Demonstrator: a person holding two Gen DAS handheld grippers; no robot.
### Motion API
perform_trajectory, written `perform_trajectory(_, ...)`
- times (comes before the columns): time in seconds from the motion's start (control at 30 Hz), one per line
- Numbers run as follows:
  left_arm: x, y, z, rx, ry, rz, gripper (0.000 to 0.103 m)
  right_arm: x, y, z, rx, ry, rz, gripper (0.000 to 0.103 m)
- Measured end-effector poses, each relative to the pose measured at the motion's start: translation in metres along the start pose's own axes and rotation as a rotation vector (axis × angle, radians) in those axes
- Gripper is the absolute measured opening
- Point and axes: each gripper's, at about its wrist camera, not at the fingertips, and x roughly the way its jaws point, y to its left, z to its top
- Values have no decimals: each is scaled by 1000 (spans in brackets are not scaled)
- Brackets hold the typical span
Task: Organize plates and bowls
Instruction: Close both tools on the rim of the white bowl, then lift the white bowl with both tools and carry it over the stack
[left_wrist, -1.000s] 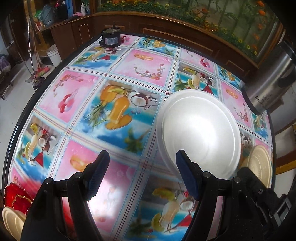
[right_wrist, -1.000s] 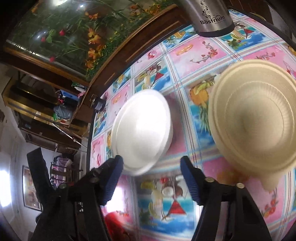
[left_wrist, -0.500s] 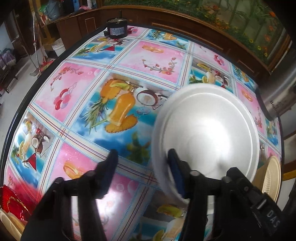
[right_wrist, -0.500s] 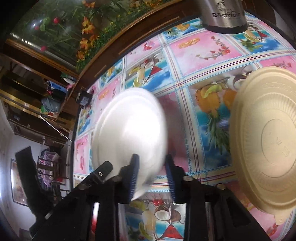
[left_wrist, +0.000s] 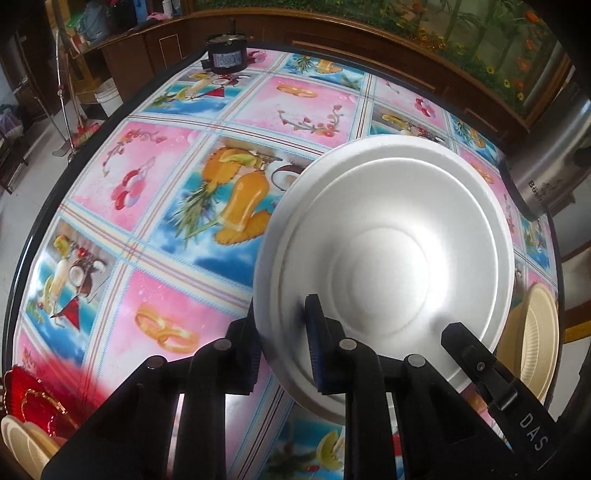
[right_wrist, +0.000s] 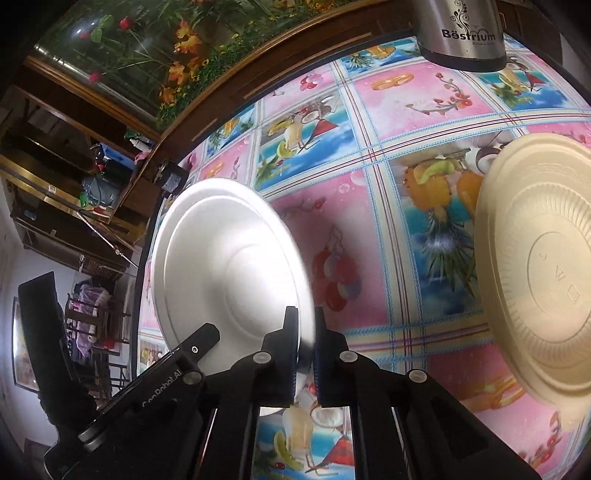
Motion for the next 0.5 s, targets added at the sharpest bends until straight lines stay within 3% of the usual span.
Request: perform_trajectory(0.5,-51,34,-40,-20,-43,-22,19,-46,29,-45,-71,-28,10,7)
